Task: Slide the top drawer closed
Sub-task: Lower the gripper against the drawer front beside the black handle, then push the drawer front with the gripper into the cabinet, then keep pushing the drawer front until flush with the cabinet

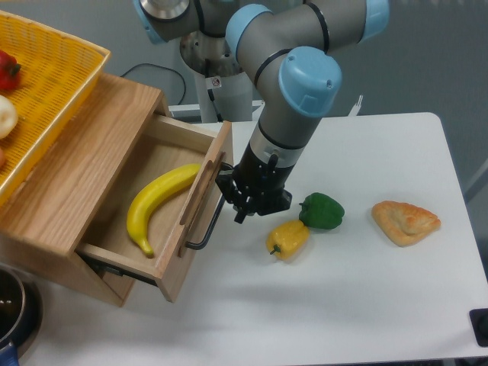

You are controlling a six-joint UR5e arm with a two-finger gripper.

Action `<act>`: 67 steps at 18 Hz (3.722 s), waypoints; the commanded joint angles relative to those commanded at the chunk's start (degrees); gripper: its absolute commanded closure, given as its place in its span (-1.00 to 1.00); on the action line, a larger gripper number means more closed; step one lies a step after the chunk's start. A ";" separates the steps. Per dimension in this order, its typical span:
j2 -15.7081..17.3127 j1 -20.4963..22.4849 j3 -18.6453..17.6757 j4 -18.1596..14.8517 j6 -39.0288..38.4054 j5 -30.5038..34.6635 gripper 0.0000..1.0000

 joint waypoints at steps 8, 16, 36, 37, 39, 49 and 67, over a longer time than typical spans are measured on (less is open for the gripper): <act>0.18 -0.71 -0.18 -1.94 0.00 -0.17 1.00; 1.49 -2.20 -1.58 -2.11 -0.17 -0.26 1.00; 2.29 -9.23 -2.29 -3.17 -4.83 -0.79 1.00; 2.37 -9.75 -2.37 -3.17 -4.83 -0.79 1.00; 2.46 -10.02 -2.46 -3.26 -4.92 -0.97 1.00; 3.16 -10.90 -2.99 -3.08 -5.71 -1.58 1.00; 3.69 -11.87 -2.99 -3.08 -6.33 -1.67 1.00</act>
